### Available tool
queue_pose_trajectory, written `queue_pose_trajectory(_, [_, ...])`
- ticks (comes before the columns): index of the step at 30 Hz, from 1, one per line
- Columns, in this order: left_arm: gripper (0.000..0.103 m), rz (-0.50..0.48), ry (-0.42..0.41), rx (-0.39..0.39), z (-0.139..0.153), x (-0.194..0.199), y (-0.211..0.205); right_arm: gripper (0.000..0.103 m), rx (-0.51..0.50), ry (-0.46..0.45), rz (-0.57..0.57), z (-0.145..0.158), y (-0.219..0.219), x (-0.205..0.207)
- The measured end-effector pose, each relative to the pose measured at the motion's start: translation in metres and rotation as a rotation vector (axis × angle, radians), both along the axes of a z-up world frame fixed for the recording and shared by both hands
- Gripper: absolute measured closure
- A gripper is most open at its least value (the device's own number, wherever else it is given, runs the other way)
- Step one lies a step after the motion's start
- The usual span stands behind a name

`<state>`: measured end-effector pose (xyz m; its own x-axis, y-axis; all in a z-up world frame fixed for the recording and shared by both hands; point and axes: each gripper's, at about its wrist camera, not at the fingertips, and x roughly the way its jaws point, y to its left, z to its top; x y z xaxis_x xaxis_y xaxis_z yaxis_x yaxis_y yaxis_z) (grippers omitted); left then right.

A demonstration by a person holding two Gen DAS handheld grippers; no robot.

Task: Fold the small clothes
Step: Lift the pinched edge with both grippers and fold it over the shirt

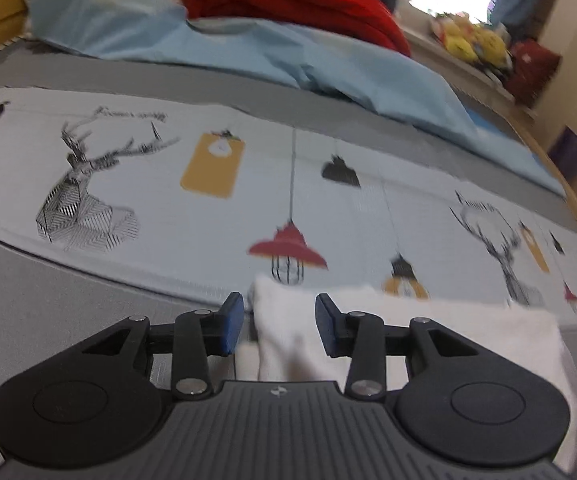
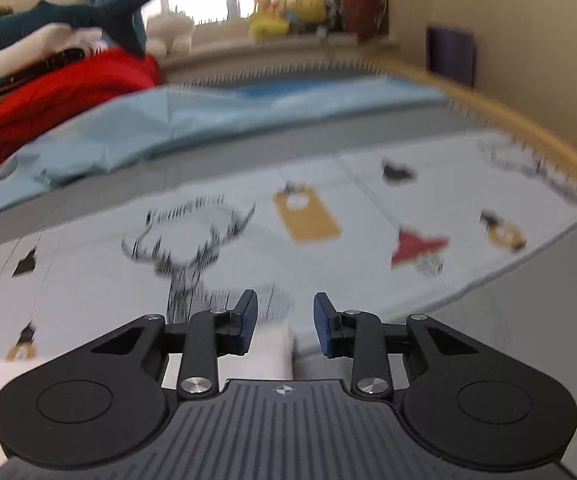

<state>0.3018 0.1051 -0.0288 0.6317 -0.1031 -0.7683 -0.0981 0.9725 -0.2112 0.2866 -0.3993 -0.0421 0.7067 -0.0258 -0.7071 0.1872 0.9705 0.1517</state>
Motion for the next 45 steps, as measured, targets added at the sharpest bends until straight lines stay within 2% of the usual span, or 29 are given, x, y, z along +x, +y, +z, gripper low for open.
queue_pose_trajectory(3, [0.059, -0.058, 0.075, -0.055, -0.005, -0.014, 0.007, 0.07, 0.038, 0.137, 0.067, -0.012, 0.0, -0.011])
queue_pose_trajectory(6, [0.059, -0.099, 0.205, -0.086, -0.018, -0.027, 0.01, 0.069, 0.051, 0.239, 0.086, -0.022, 0.002, -0.029])
queue_pose_trajectory(9, [0.059, -0.118, 0.306, -0.117, -0.029, -0.041, 0.012, 0.067, 0.039, 0.276, 0.074, -0.025, 0.004, -0.052])
queue_pose_trajectory(13, [0.062, -0.162, 0.408, -0.111, -0.042, -0.057, 0.004, 0.066, 0.128, 0.305, 0.016, -0.022, -0.009, -0.072])
queue_pose_trajectory(14, [0.064, -0.162, 0.429, -0.088, -0.045, -0.058, 0.002, 0.066, 0.142, 0.318, 0.006, -0.022, -0.011, -0.075])
queue_pose_trajectory(15, [0.074, -0.16, 0.445, -0.066, -0.048, -0.061, 0.001, 0.066, 0.15, 0.332, 0.002, -0.022, -0.012, -0.077])
queue_pose_trajectory(16, [0.089, -0.165, 0.457, -0.056, -0.049, -0.062, 0.0, 0.066, 0.155, 0.343, 0.002, -0.022, -0.011, -0.079])
queue_pose_trajectory(18, [0.096, -0.176, 0.453, -0.067, -0.045, -0.065, -0.001, 0.066, 0.16, 0.352, 0.014, -0.019, -0.01, -0.083])
queue_pose_trajectory(20, [0.098, -0.178, 0.42, -0.081, -0.033, -0.068, 0.0, 0.086, 0.181, 0.357, 0.046, -0.016, -0.007, -0.087])
queue_pose_trajectory(21, [0.098, -0.178, 0.396, -0.107, -0.025, -0.07, 0.001, 0.1, 0.178, 0.348, 0.057, -0.013, -0.005, -0.088])
queue_pose_trajectory(23, [0.098, -0.175, 0.355, -0.152, -0.014, -0.073, 0.006, 0.1, 0.179, 0.297, 0.062, -0.002, -0.004, -0.092])
queue_pose_trajectory(25, [0.099, -0.149, 0.404, -0.106, -0.02, -0.073, 0.009, 0.1, 0.179, 0.278, 0.048, 0.003, -0.006, -0.092])
queue_pose_trajectory(27, [0.098, -0.146, 0.482, -0.03, -0.036, -0.075, 0.008, 0.1, 0.166, 0.328, 0.006, -0.003, -0.012, -0.093])
queue_pose_trajectory(30, [0.096, -0.187, 0.535, 0.027, -0.041, -0.078, -0.003, 0.099, 0.136, 0.395, -0.01, -0.012, -0.012, -0.092])
queue_pose_trajectory(33, [0.096, -0.161, 0.484, 0.075, -0.027, -0.079, -0.007, 0.096, 0.025, 0.363, 0.016, -0.001, -0.001, -0.093])
queue_pose_trajectory(35, [0.096, -0.16, 0.417, 0.054, -0.013, -0.08, -0.007, 0.093, -0.036, 0.313, 0.061, 0.009, 0.006, -0.096])
queue_pose_trajectory(37, [0.096, -0.181, 0.389, 0.005, -0.007, -0.08, -0.01, 0.093, -0.021, 0.285, 0.104, 0.017, 0.008, -0.1])
queue_pose_trajectory(39, [0.096, -0.231, 0.403, -0.005, -0.009, -0.08, -0.021, 0.093, 0.031, 0.291, 0.164, 0.019, 0.008, -0.103])
queue_pose_trajectory(41, [0.096, -0.291, 0.466, 0.011, -0.021, -0.081, -0.031, 0.093, 0.023, 0.335, 0.232, 0.013, 0.013, -0.105])
queue_pose_trajectory(44, [0.095, -0.316, 0.597, 0.145, -0.054, -0.083, -0.039, 0.093, -0.087, 0.47, 0.28, -0.014, 0.019, -0.105])
queue_pose_trajectory(45, [0.095, -0.326, 0.615, 0.168, -0.06, -0.084, -0.041, 0.093, -0.142, 0.521, 0.281, -0.024, 0.019, -0.107])
